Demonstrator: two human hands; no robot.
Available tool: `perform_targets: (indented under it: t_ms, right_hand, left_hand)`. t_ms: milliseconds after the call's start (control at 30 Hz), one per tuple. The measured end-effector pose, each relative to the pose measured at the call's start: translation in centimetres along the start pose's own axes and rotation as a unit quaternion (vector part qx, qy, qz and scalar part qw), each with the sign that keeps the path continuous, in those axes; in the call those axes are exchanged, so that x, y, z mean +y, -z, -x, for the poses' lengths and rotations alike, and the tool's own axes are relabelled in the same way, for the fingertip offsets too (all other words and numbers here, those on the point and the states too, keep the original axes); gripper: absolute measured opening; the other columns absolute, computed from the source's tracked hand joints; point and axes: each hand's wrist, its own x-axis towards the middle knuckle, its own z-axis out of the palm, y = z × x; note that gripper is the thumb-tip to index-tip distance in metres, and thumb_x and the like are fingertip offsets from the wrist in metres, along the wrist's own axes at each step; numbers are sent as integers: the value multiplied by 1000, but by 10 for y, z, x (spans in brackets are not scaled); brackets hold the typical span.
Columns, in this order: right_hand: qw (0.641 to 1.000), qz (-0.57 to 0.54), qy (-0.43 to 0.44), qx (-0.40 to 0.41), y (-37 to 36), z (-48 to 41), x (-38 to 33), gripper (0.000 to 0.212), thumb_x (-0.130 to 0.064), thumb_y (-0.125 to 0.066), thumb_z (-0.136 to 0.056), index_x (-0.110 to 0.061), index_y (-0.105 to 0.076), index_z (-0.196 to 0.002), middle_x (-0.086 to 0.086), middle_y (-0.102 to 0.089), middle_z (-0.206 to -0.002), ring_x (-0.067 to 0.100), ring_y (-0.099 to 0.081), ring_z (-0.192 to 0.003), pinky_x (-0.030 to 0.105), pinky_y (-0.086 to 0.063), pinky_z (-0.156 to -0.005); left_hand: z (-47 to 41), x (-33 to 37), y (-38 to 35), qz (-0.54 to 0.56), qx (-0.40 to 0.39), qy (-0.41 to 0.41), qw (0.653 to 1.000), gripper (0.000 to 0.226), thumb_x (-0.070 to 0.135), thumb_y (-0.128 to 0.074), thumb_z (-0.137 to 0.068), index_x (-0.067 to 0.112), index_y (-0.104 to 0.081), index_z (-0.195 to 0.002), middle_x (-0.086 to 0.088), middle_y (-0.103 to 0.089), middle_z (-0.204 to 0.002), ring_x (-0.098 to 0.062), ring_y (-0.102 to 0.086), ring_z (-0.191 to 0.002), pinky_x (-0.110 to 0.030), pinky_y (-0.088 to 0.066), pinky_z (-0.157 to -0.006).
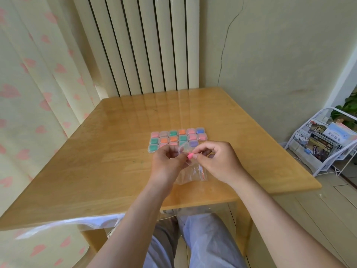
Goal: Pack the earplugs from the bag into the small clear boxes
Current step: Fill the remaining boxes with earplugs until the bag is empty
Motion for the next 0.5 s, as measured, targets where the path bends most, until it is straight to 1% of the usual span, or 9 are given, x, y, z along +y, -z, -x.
perform_targets:
  t_ms: [67, 100, 133, 200, 267, 400, 500]
  right_hand:
    - [1000, 12, 8, 4, 1, 0, -2, 12, -8, -78, -81, -20, -79, -79, -8, -71, -81, 15, -63, -73, 20, -51, -66]
    - [1000, 15, 9, 3, 1, 1, -4, 14, -6, -77, -80, -19, -79, -78, -8, -71, -82, 15, -64, -73, 21, -52, -67]
    - [1000, 15, 8, 2, 2, 1, -5, 16, -5, -77, -80, -21, -79, -77, -9, -71, -82, 15, -65, -74, 21, -52, -67]
    - [1000, 11, 5, 2, 2, 1, -8, 24, -6, -78, -79, -29, -76, -73, -11, -71, -80, 13, -65, -73, 21, -53, -67]
    - [1000, 10, 8, 3, 2, 2, -9, 29, -7, -79, -79, -34, -75, -71, -15, -71, -83, 10, -65, -71, 20, -53, -66]
    - [1000, 15, 11, 9, 1, 2, -8, 28, -7, -77, -81, -34, -78, -73, -15, -72, -85, 11, -66, -71, 24, -56, -67]
    - [1000, 20, 9, 15, 0, 2, -5, 26, -7, -77, -82, -32, -78, -76, -12, -72, -83, 9, -67, -72, 24, -56, -69]
  left_hand:
    - [0, 1, 2, 19, -6, 9, 1000, 14, -6, -72, -85, -7, -62, -96, -17, -69, -79, -24, -72, -72, -33, -61, -73]
    - [0, 2, 2, 28, -8, 12, 1000, 15, -5, -72, -86, -7, -62, -97, -20, -70, -83, -26, -73, -74, -33, -61, -73]
    - [0, 2, 2, 37, -11, 14, 999, 17, -4, -72, -86, -9, -62, -99, -24, -72, -89, -28, -74, -79, -35, -61, -76]
    - [0, 2, 2, 47, -15, 13, 999, 18, -3, -71, -87, -11, -62, -101, -27, -71, -99, -34, -74, -88, -40, -61, -82]
    - [1, 2, 2, 50, -17, 13, 999, 17, -2, -71, -88, -11, -63, -101, -28, -71, -100, -35, -73, -91, -41, -61, -84]
    - [1, 2, 2, 59, -23, 19, 998, 15, -1, -71, -88, -8, -65, -100, -27, -71, -101, -32, -73, -88, -40, -61, -84]
    - [2, 1, 2, 60, -25, 24, 998, 14, 0, -73, -87, -4, -68, -100, -23, -73, -100, -35, -72, -95, -40, -61, -85]
